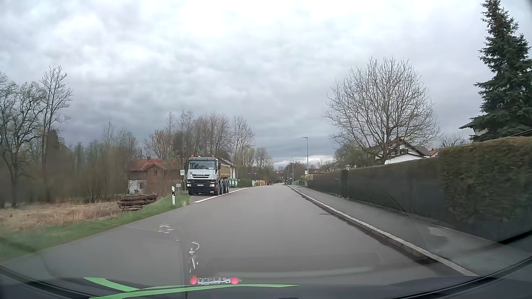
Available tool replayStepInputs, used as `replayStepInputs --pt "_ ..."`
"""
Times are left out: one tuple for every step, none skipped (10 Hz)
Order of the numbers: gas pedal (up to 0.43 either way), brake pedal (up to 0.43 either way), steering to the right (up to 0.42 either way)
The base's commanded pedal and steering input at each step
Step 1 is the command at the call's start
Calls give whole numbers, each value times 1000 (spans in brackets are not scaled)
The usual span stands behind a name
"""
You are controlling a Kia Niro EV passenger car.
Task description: Follow the waypoints while adhering to traffic rules and regulations
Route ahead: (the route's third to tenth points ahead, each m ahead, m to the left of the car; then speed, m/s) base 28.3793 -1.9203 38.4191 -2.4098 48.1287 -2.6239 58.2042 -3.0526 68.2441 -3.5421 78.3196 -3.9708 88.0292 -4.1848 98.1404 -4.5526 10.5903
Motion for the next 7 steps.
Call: replayStepInputs --pt "47 0 8" --pt "59 0 8" --pt "59 0 8" --pt "59 0 8" --pt "59 0 8" --pt "59 0 8" --pt "59 0 8"
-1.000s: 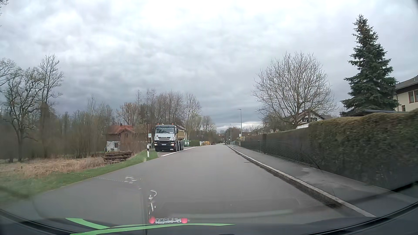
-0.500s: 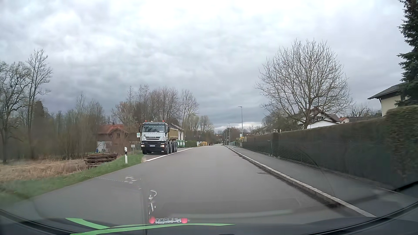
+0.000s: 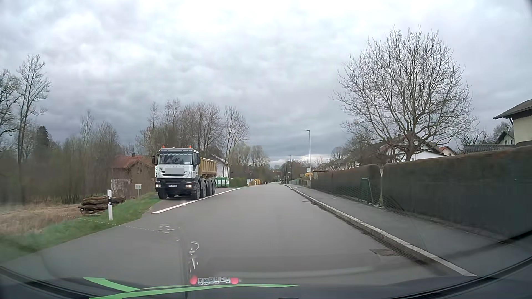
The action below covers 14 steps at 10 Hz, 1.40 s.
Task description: Follow the waypoints while adhering to traffic rules and regulations
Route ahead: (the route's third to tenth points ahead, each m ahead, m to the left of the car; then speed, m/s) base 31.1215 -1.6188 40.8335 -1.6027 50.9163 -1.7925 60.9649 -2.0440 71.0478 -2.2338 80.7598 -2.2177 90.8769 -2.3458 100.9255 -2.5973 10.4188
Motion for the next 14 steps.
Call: replayStepInputs --pt "59 0 8" --pt "59 0 8" --pt "67 0 8" --pt "67 0 8" --pt "67 0 8" --pt "67 0 8" --pt "79 0 8" --pt "79 0 8" --pt "79 0 8" --pt "79 0 7" --pt "79 0 6" --pt "79 0 6" --pt "79 0 6" --pt "79 0 5"
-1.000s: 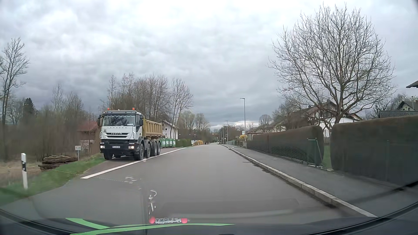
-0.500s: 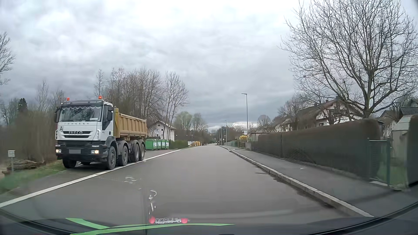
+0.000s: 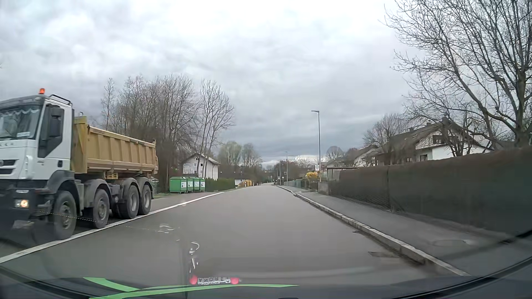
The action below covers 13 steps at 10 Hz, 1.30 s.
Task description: Follow the waypoints while adhering to traffic rules and regulations
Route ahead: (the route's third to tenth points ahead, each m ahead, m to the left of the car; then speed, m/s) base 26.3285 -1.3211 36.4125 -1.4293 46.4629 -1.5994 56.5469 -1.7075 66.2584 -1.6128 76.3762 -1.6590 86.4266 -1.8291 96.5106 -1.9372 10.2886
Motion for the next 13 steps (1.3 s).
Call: replayStepInputs --pt "79 0 3" --pt "79 0 3" --pt "79 0 1" --pt "79 0 1" --pt "79 0 0" --pt "79 0 1" --pt "87 0 1" --pt "87 0 0" --pt "87 0 1" --pt "87 0 1" --pt "87 0 1" --pt "87 0 0" --pt "87 0 1"
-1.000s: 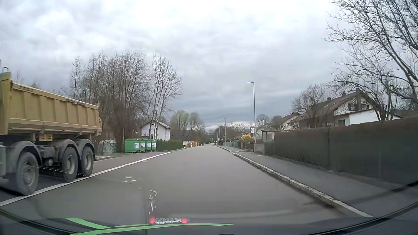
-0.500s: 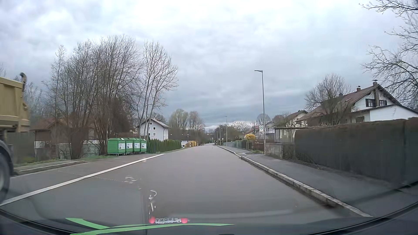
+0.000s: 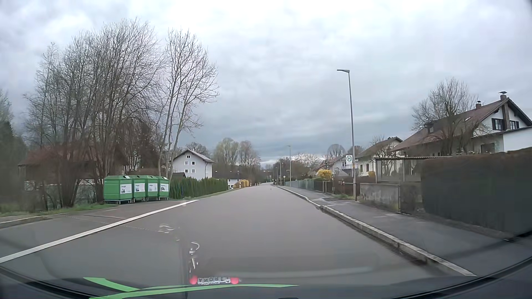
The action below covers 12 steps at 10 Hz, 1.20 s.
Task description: Follow the waypoints while adhering to traffic rules and regulations
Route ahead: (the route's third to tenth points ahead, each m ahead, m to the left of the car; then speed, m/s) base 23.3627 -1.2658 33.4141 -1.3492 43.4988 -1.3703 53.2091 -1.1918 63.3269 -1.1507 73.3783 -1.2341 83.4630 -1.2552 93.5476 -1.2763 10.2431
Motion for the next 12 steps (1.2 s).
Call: replayStepInputs --pt "87 0 0" --pt "87 0 0" --pt "87 0 1" --pt "87 0 1" --pt "87 0 1" --pt "87 0 1" --pt "87 0 1" --pt "87 0 1" --pt "87 0 1" --pt "87 0 1" --pt "87 0 1" --pt "87 0 1"
